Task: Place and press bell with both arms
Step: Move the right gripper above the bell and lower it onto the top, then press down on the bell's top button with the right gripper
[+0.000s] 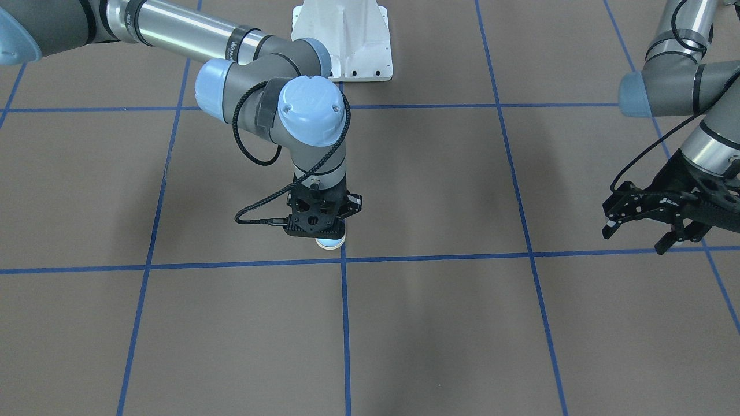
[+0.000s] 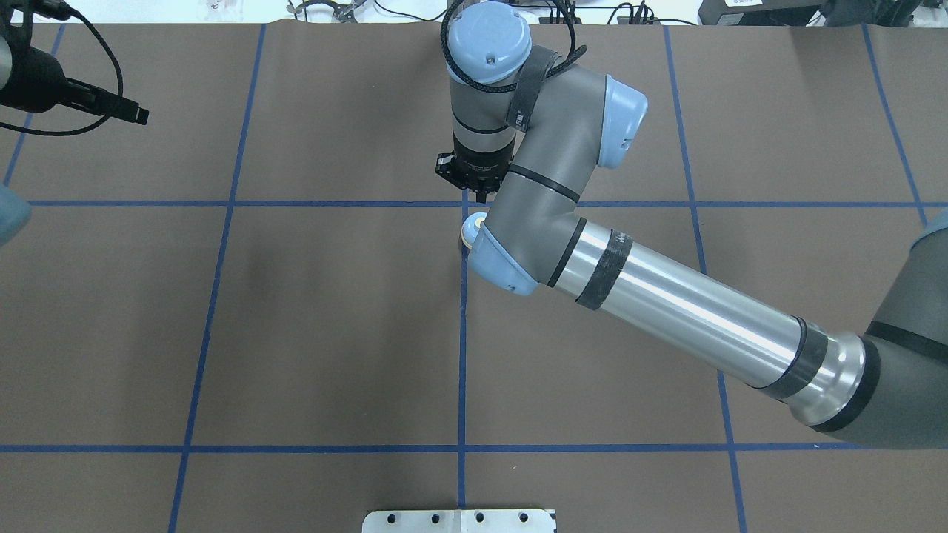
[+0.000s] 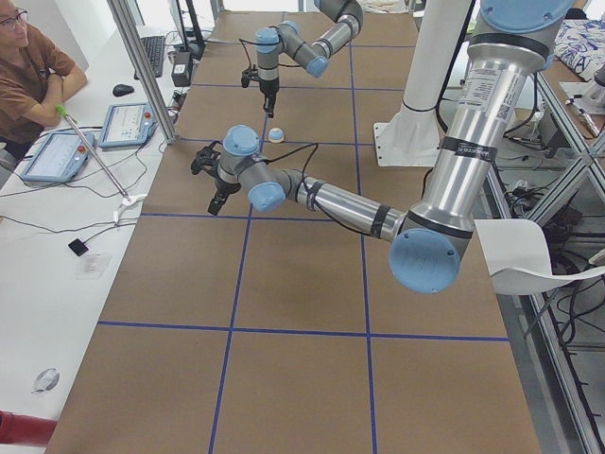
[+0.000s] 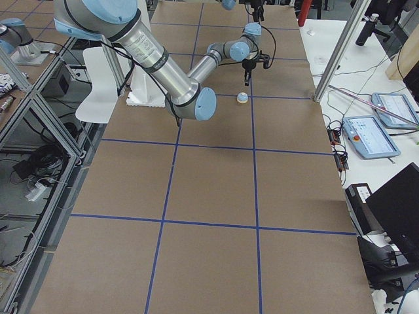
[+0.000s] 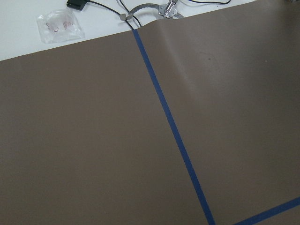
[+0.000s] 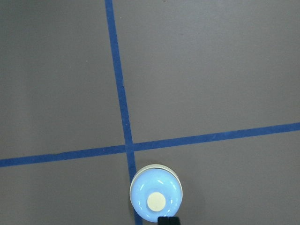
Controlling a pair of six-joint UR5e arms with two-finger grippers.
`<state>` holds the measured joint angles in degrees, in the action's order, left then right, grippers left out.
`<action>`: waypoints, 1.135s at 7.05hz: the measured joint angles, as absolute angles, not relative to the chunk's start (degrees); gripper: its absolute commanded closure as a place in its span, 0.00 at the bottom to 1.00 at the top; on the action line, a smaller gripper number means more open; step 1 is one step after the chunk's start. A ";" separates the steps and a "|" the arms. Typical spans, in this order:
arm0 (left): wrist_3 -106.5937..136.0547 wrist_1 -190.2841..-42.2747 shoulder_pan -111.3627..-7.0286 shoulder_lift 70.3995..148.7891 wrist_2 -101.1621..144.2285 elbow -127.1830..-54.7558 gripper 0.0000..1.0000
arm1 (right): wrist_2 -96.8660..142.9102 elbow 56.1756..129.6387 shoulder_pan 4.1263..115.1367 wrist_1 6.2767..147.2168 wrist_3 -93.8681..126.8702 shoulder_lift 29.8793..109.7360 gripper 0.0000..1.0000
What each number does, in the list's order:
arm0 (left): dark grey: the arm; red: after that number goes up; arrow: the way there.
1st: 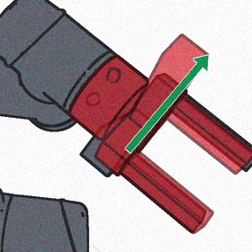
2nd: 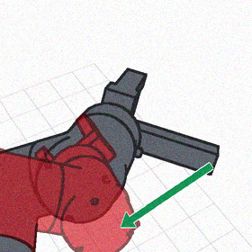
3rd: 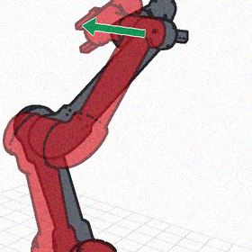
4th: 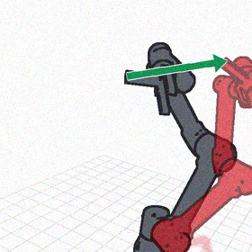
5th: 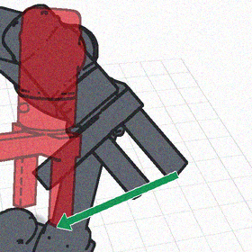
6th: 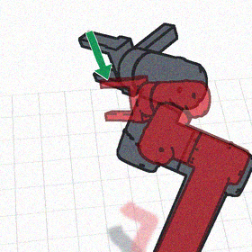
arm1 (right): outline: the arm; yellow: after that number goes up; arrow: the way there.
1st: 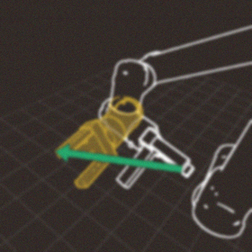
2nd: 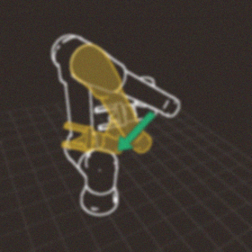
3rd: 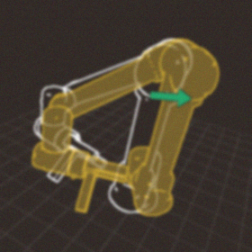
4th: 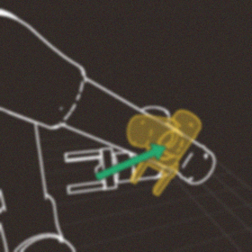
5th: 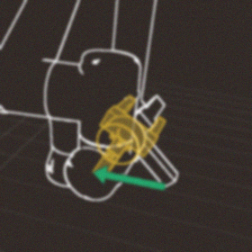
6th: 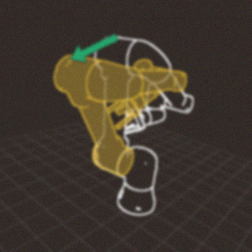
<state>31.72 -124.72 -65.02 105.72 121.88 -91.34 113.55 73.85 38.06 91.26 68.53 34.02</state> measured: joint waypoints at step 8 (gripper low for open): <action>31.54 -124.73 -64.72 105.52 121.19 -91.38 0.00 | 113.50 67.61 35.84 87.00 68.31 34.12 1.00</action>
<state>31.54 -124.73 -64.72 105.52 121.19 -91.38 113.50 67.61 35.84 87.00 68.31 34.12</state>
